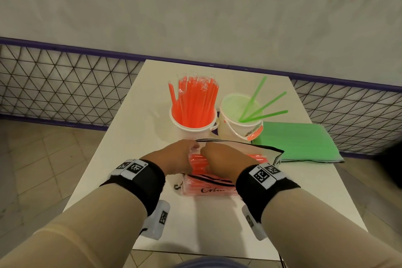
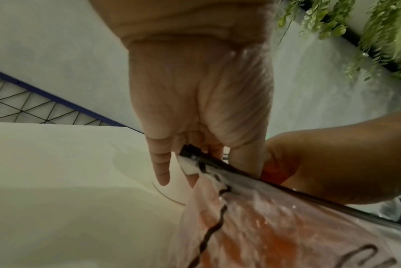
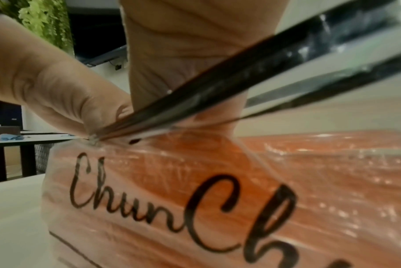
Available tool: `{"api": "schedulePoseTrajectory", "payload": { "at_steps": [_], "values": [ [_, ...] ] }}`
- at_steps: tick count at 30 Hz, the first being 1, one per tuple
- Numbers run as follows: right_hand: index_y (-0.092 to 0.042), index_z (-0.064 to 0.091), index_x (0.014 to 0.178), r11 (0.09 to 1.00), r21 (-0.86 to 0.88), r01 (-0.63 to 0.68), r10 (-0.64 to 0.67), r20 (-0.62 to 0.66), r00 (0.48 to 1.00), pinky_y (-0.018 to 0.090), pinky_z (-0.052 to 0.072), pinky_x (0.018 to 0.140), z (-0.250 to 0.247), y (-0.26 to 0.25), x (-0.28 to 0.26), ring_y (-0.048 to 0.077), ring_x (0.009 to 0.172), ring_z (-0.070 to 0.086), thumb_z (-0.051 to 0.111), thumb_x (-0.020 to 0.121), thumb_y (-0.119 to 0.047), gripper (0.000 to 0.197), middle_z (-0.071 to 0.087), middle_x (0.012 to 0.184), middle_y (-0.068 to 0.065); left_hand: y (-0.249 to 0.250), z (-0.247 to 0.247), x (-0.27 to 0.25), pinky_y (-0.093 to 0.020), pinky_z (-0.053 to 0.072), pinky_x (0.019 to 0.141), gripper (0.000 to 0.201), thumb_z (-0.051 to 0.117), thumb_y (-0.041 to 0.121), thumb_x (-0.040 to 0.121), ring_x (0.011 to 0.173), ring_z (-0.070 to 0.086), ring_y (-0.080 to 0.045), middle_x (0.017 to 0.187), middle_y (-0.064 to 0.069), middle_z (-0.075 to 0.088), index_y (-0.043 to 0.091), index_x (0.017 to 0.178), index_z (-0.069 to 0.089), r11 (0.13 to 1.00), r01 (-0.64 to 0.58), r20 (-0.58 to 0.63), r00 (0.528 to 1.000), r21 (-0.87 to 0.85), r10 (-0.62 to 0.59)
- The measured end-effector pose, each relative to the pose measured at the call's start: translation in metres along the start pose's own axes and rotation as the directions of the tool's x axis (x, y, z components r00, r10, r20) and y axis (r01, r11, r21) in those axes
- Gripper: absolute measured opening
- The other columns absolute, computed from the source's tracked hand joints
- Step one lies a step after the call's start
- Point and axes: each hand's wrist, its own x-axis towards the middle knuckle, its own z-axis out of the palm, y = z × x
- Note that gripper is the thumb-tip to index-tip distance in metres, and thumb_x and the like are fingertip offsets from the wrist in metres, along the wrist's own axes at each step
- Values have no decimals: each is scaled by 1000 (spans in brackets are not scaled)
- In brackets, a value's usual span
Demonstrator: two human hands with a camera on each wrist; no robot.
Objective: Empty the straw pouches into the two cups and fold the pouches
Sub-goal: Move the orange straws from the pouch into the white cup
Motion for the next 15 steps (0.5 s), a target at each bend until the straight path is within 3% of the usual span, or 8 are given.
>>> {"api": "schedulePoseTrajectory", "payload": {
  "at_steps": [3, 6, 8, 10, 13, 15],
  "values": [
    [-11, 59, 116, 1000, 0, 17, -17, -48, 999, 34, 44, 80, -3, -1, -4, 28, 98, 60, 50, 90, -6, 28, 62, 108, 10, -1, -2, 2, -23, 50, 73, 80, 78, 5, 68, 106, 56, -19, 135, 0, 49, 22, 139, 45, 999, -13, 7, 1000, -31, 14],
    [-13, 60, 108, 999, 12, 32, -31, -55, 998, 32, 42, 72, -9, -2, -8, 27, 92, 60, 50, 87, -3, 25, 62, 102, 9, -1, -4, 1, -27, 53, 75, 76, 78, 4, 68, 102, 58, -19, 128, 1, 52, 23, 134, 47, 1000, -9, 33, 999, -29, 10],
    [-15, 59, 96, 995, 93, 29, -21, -84, 996, 30, 38, 69, -19, -3, -11, 26, 88, 59, 53, 87, -7, 14, 61, 97, 7, -5, -7, 0, -30, 56, 76, 71, 76, 3, 69, 98, 59, -18, 122, 1, 55, 23, 131, 48, 1000, 1, 35, 999, -30, 0],
    [-19, 59, 95, 969, 248, -1, 27, -103, 994, 30, 41, 72, -36, -2, -16, 21, 90, 60, 57, 90, -16, 6, 63, 97, 1, -11, -12, -1, -26, 53, 71, 65, 74, 4, 72, 94, 58, -15, 120, 3, 56, 23, 128, 48, 1000, 12, 29, 1000, -1, -12],
    [-30, 58, 98, 849, 526, -57, 147, -132, 980, 28, 45, 80, -69, 1, -24, 14, 96, 59, 62, 93, -24, 9, 63, 102, -7, -22, -22, -4, -29, 53, 81, 64, 75, 10, 73, 101, 57, -16, 126, 6, 51, 29, 129, 49, 999, 37, 36, 999, -5, -37],
    [-31, 59, 115, 687, 725, -44, 246, -175, 953, 21, 42, 84, -92, 2, -31, 8, 104, 56, 62, 94, -23, 23, 59, 110, -14, -24, -28, -5, -29, 47, 72, 43, 76, 20, 77, 90, 56, -15, 113, 3, 53, 26, 114, 56, 992, 51, -15, 998, -112, -53]
  ]
}}
